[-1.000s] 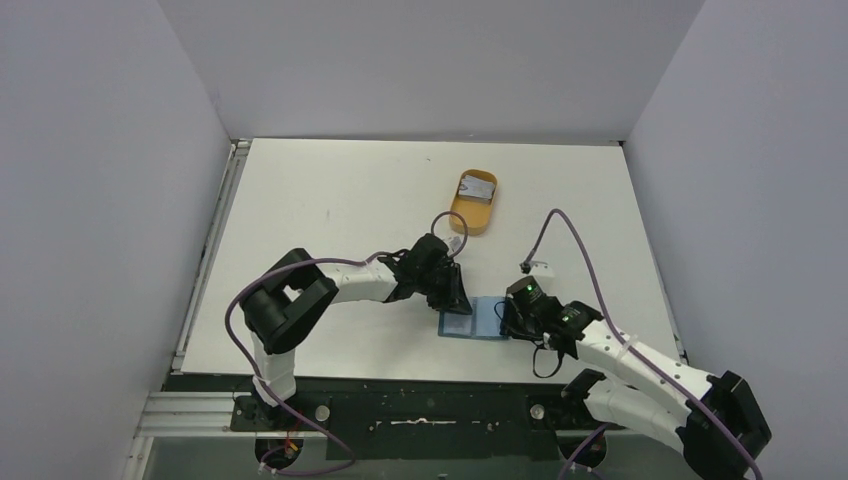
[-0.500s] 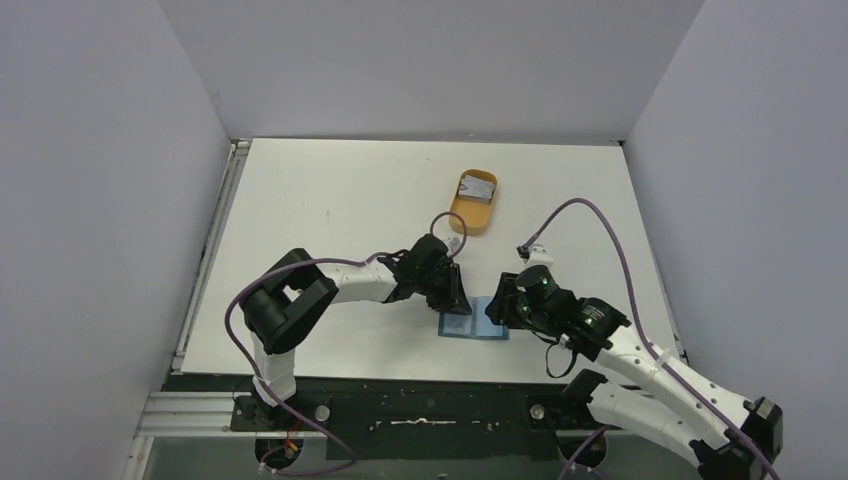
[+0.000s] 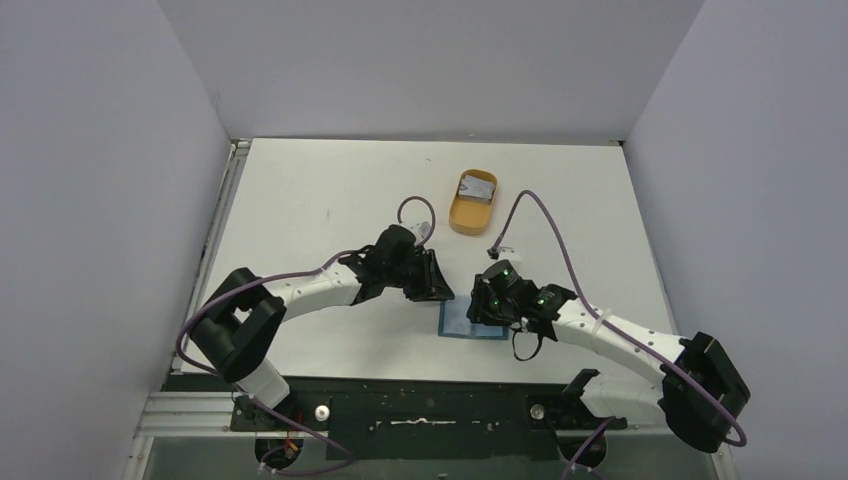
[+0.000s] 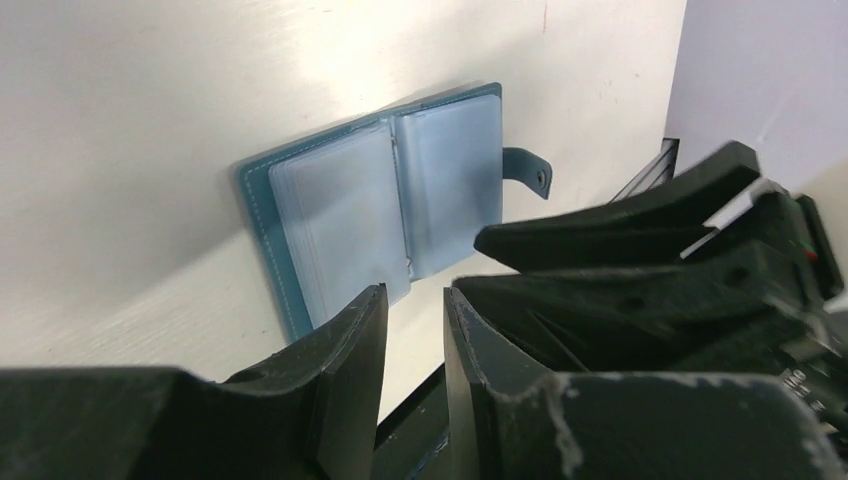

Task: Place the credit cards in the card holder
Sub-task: Open the card holder at the center of the board.

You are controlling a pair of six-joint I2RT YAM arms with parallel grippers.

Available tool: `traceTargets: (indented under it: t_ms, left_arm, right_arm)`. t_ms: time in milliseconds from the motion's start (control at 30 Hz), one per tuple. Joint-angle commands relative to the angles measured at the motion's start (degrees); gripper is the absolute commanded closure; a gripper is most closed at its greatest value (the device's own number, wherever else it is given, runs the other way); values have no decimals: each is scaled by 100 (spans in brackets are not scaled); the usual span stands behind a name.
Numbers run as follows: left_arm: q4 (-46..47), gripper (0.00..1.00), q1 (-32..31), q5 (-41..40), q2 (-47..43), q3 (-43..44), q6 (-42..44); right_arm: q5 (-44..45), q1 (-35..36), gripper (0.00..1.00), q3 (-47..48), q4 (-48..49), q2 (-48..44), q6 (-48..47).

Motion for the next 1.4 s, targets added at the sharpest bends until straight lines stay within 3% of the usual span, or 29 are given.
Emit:
traceTargets:
  t_ms: [0, 167, 367, 667, 867, 1033, 1167, 1300, 1367]
  left_arm:
    - [-60, 75, 100, -96, -311, -247, 108]
    - [-4, 73, 116, -78, -251, -423, 201]
    - [87, 68, 126, -11, -122, -533, 247]
    - [276, 63, 250, 105, -101, -662, 234]
    - [486, 60, 224, 238, 180, -517, 173]
    - [463, 57, 183, 196, 315, -357, 217]
    - [287, 50, 102, 51, 311, -171, 306]
    - [-32, 49, 34, -17, 401, 67, 474]
    - [17, 52, 27, -8, 442, 25, 461]
  right_arm:
    - [108, -128, 63, 109, 587, 410, -115]
    - [-55, -235, 59, -200, 1028, 755, -109]
    - [116, -266, 44, -284, 1015, 950, -181]
    - [173, -436, 49, -669, 955, 713, -159]
    - [172, -514, 59, -790, 958, 701, -191]
    - [157, -535, 58, -873, 980, 629, -243]
    - [138, -536, 50, -890, 975, 531, -273]
    - [173, -517, 26, -792, 850, 306, -330]
    - [329, -438, 20, -643, 668, 230, -376]
